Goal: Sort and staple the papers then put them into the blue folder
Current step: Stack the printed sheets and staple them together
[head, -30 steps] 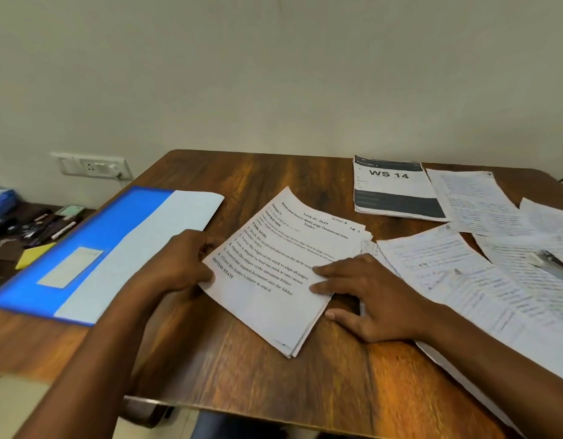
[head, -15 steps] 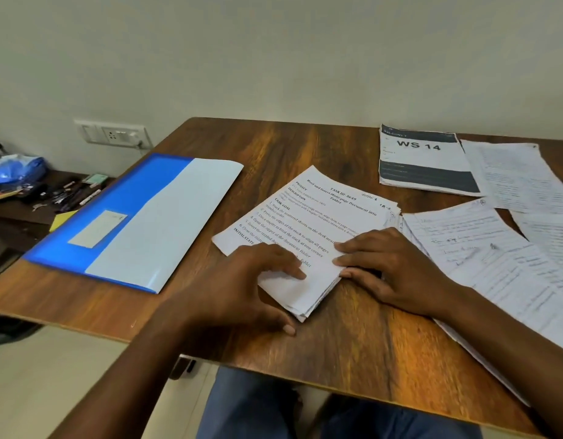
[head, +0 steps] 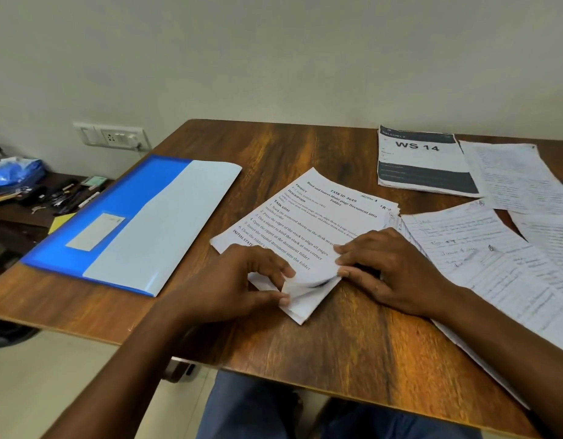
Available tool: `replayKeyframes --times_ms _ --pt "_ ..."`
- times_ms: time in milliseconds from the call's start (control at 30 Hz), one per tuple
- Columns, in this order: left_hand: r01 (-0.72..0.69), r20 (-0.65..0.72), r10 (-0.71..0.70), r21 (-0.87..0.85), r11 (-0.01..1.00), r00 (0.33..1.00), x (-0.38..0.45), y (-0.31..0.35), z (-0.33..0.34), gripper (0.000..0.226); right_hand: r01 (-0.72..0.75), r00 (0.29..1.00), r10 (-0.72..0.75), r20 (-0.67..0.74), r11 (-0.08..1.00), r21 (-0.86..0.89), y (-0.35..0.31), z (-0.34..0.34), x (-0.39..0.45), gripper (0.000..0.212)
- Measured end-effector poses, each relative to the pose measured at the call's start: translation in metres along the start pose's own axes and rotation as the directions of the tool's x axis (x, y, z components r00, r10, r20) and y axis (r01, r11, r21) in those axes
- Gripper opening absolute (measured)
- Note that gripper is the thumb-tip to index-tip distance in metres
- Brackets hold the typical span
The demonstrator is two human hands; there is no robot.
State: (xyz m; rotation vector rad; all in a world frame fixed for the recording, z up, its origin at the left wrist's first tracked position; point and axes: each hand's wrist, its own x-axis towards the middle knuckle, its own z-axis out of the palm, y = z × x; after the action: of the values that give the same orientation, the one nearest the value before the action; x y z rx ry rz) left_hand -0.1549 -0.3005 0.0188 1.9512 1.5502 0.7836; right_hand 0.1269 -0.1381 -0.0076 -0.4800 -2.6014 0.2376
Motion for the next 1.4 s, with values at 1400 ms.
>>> replayKeyframes --times_ms 1400 --pt "0.161 -0.204 -0.291 -0.488 0.858 0.935 0.176 -0.011 0.000 0.023 -0.038 0.921 0.043 -0.388 0.999 0.021 0.056 0.008 0.065 0.020"
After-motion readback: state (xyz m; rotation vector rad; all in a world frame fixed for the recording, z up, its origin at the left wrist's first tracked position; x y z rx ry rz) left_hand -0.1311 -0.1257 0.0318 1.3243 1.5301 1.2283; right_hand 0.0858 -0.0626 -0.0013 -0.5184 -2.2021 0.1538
